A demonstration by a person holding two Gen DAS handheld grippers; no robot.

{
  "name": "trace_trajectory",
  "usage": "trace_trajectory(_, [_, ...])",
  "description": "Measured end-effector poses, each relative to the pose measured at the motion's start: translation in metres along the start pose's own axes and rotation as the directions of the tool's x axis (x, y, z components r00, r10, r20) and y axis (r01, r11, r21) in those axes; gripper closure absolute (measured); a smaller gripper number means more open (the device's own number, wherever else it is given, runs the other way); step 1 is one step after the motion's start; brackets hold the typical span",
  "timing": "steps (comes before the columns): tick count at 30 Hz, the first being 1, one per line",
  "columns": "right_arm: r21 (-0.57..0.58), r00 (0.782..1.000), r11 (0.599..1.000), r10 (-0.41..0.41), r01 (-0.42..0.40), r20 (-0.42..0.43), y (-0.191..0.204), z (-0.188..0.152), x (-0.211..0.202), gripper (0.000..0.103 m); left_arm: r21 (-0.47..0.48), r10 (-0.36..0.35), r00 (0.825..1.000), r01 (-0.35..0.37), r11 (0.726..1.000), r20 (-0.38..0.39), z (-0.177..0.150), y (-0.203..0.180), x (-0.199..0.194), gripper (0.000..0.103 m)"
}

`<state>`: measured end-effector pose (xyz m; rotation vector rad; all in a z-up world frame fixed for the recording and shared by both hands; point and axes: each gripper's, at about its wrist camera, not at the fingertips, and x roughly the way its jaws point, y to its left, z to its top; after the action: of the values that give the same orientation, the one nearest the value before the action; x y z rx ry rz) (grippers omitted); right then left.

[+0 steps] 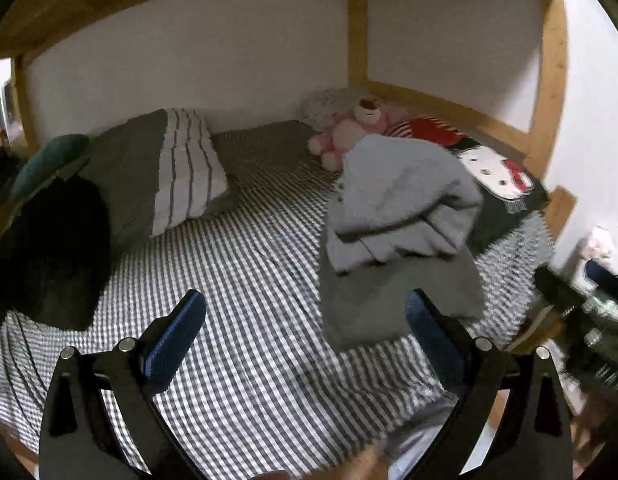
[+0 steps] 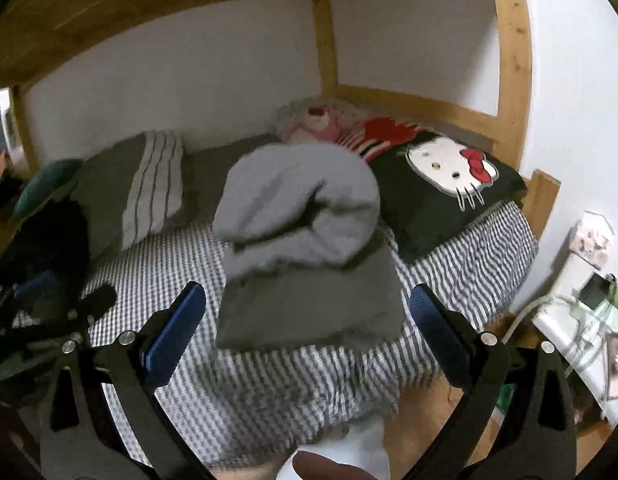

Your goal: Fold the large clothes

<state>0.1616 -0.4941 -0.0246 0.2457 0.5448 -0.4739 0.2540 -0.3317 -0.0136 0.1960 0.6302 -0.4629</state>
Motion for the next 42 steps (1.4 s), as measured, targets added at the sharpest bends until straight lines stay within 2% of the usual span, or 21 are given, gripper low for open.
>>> trace_trajectory(5, [-0.073, 0.999, 0.997, -0.014, 0.011, -0.047, 0.011, -0.037, -0.041, 0.003, 0.05, 0.0, 1.0, 0.001, 0.999, -0.024, -0.031, -0.005, -0.036, 0.004])
trace_trajectory(10, [-0.096, 0.997, 0.994, -0.049, 0.043, -0.059, 0.016, -0.066, -0.08, 0.003, 0.081, -0.039, 0.997, 0.044, 0.996, -0.06, -0.062, -0.007, -0.062, 0.005])
trace_trajectory(14, [-0.089, 0.996, 0.994, -0.072, 0.067, -0.059, 0.021, -0.087, -0.111, 0.003, 0.097, -0.039, 0.998, 0.044, 0.994, -0.055, -0.08, -0.004, -0.082, 0.005])
trace_trajectory(25, [-0.086, 0.99, 0.994, -0.075, 0.065, -0.116, 0.019, -0.139, -0.142, 0.003, 0.12, -0.03, 0.997, 0.039, 0.992, -0.075, -0.115, 0.011, -0.105, 0.005])
trace_trajectory(30, [-0.074, 0.992, 0.995, -0.077, 0.07, -0.102, 0.017, -0.143, -0.151, 0.003, 0.111, -0.087, 0.993, 0.096, 0.989, -0.085, -0.123, 0.01, -0.108, 0.005])
trace_trajectory(42, [-0.076, 0.996, 0.995, -0.062, 0.057, -0.07, 0.025, -0.14, -0.161, 0.003, 0.135, -0.101, 0.992, 0.11, 0.985, -0.072, -0.128, 0.009, -0.115, 0.005])
